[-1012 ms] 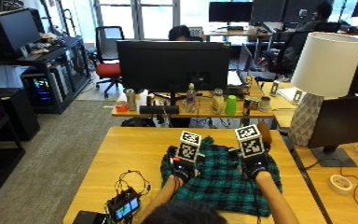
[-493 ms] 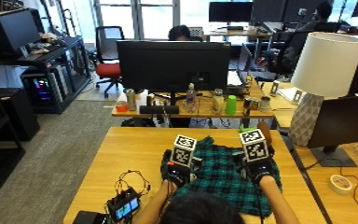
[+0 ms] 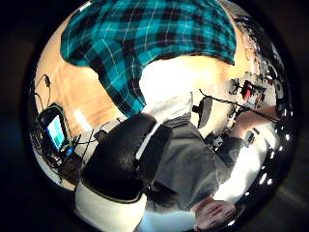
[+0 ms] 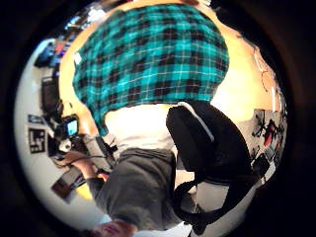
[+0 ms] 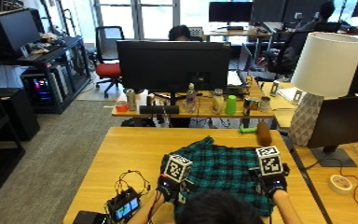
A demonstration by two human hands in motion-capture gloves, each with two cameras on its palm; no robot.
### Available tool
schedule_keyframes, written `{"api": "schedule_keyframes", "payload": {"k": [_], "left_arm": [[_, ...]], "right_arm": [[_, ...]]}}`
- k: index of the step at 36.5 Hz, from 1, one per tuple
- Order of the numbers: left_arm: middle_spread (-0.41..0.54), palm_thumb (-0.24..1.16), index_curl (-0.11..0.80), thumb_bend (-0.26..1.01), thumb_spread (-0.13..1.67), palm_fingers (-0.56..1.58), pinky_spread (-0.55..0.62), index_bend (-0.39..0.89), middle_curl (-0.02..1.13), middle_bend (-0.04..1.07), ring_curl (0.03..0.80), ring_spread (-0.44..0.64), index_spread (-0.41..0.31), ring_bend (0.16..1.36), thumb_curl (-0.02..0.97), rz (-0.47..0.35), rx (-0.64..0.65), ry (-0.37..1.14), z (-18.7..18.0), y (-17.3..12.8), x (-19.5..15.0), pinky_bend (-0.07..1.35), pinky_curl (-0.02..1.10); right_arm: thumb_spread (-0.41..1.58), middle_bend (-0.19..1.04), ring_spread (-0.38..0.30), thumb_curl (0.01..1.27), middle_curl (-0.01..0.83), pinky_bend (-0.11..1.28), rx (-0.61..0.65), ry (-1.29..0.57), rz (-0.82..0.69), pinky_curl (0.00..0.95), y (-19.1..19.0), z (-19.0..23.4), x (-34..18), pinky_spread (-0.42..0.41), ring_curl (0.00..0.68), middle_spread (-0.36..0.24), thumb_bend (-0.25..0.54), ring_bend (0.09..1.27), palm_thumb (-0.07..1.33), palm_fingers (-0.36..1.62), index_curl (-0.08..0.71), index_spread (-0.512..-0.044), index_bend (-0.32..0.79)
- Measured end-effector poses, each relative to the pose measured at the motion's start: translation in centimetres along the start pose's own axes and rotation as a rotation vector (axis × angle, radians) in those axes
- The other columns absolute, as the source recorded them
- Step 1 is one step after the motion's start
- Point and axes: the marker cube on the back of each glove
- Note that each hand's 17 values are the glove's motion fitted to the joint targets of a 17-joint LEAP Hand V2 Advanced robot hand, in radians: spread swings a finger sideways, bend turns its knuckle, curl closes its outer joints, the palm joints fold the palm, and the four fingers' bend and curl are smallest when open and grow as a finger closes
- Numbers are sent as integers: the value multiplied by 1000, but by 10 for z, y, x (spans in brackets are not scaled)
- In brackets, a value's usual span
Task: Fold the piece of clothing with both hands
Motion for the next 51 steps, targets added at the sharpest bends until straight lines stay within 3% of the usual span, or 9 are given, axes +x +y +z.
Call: {"api": "schedule_keyframes", "payload": {"k": [14,20,23,30,32,35,37,46,51], "left_arm": [[231,103,153,-18,956,14,388,69,278,198,302,329,32,725,266,62,-110,8,67,-39,2,664,392],[194,172,132,-1,964,128,224,70,295,208,305,248,26,751,282,35,-30,-81,78,-57,10,748,406],[138,235,129,15,997,362,35,68,295,192,309,150,23,773,291,19,84,-150,74,-64,13,831,415],[-64,471,216,124,1135,864,-261,218,326,194,298,-107,-100,674,334,-53,353,-283,61,-79,10,807,388],[-127,545,242,157,1159,1086,-326,250,353,268,290,-192,-146,620,352,-70,421,-286,58,-83,6,790,383],[-163,563,265,150,1175,1044,-366,216,364,226,307,-233,-173,583,354,-89,477,-261,51,-80,3,763,388],[-211,611,277,170,1195,1246,-402,191,421,344,324,-283,-203,575,365,-102,501,-245,44,-75,3,771,402],[-287,673,326,168,1248,1258,-451,171,474,386,359,-346,-247,556,377,-114,511,-262,36,-74,-1,757,412],[-305,683,346,153,1265,1252,-462,167,485,381,370,-354,-258,547,378,-112,520,-244,37,-76,-5,753,416]], "right_arm": [[1273,196,-35,213,372,492,-100,-29,7,357,-18,44,10,125,356,-47,-11,499,499,470,201,-350,116],[1273,193,-35,214,375,483,-126,-31,-12,356,-22,57,6,125,358,-47,-12,496,504,479,206,-350,117],[1276,196,-35,215,376,479,-131,-32,-24,356,-24,62,3,125,358,-47,-11,496,507,483,208,-348,114],[1280,193,-35,214,378,474,-142,-46,-75,357,-24,73,-5,126,360,-47,-14,492,506,485,212,-346,114],[1282,191,-35,213,378,474,-146,-56,-106,357,-25,79,-8,126,361,-47,-14,496,505,479,210,-347,107],[1283,194,-35,213,379,474,-163,-69,-164,358,-30,93,-16,126,361,-47,-13,493,504,484,211,-346,111],[1282,194,-35,214,380,479,-161,-61,-188,359,-36,106,-23,126,364,-52,-12,501,507,472,205,-346,92],[1246,209,-60,288,387,436,-203,38,-171,343,-57,150,-44,101,362,-67,81,517,741,570,218,-322,144],[1208,216,-93,330,396,401,-95,23,-142,336,-58,148,-46,65,369,-86,108,536,846,652,233,-300,142]]}}
